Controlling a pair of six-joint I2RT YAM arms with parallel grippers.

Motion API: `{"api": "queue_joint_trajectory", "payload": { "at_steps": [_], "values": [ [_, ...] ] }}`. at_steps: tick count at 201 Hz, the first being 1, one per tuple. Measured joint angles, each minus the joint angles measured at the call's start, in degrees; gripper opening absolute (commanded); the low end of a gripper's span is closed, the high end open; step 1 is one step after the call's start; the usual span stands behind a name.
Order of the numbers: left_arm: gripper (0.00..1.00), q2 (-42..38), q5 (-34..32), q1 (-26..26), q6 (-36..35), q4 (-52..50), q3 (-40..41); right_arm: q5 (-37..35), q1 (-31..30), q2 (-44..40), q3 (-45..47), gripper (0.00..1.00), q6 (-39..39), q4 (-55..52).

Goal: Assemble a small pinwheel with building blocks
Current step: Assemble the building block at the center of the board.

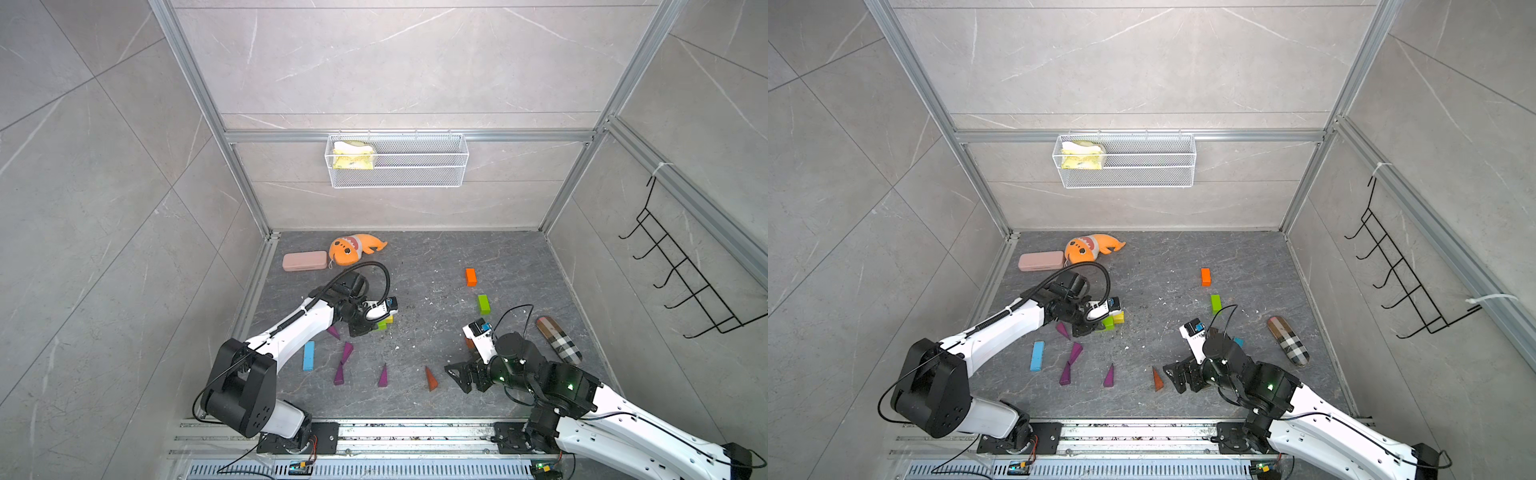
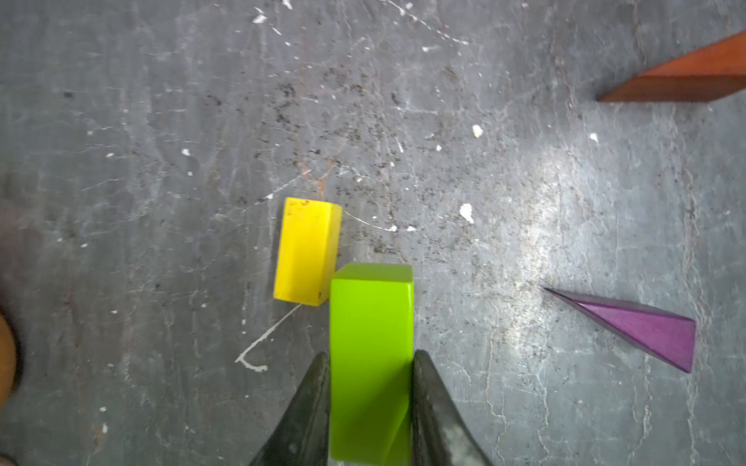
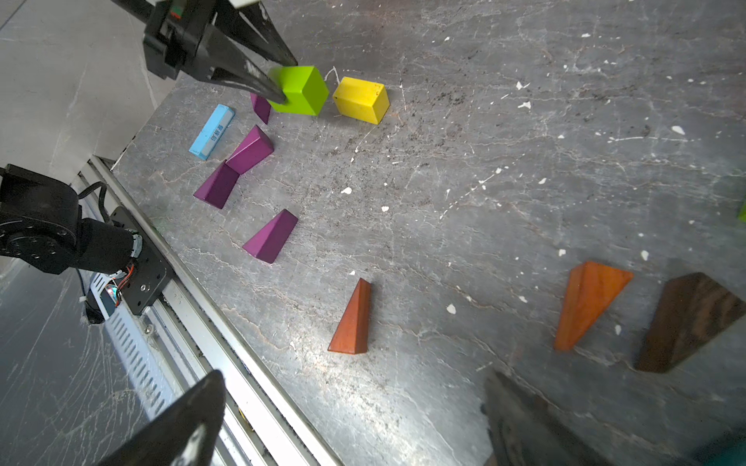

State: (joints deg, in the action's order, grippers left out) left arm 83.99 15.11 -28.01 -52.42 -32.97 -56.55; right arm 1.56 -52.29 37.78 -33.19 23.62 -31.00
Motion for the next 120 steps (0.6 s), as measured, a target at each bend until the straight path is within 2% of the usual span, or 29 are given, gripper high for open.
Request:
{"api": "queue_joint_trajectory", "payload": {
  "at_steps": [54, 120],
  "values": [
    [0.25, 3.23, -2.21, -1.84, -0.35, 1.84, 0.24, 0.42, 0.00, 4.17, -0.02, 1.00, -1.09, -0.04],
    [0.25, 6.23, -4.48, -3.93, -0.35, 6.95, 0.35, 0.42, 0.00, 4.39, -0.02, 1.00, -2.29, 0.85]
  ]
}}
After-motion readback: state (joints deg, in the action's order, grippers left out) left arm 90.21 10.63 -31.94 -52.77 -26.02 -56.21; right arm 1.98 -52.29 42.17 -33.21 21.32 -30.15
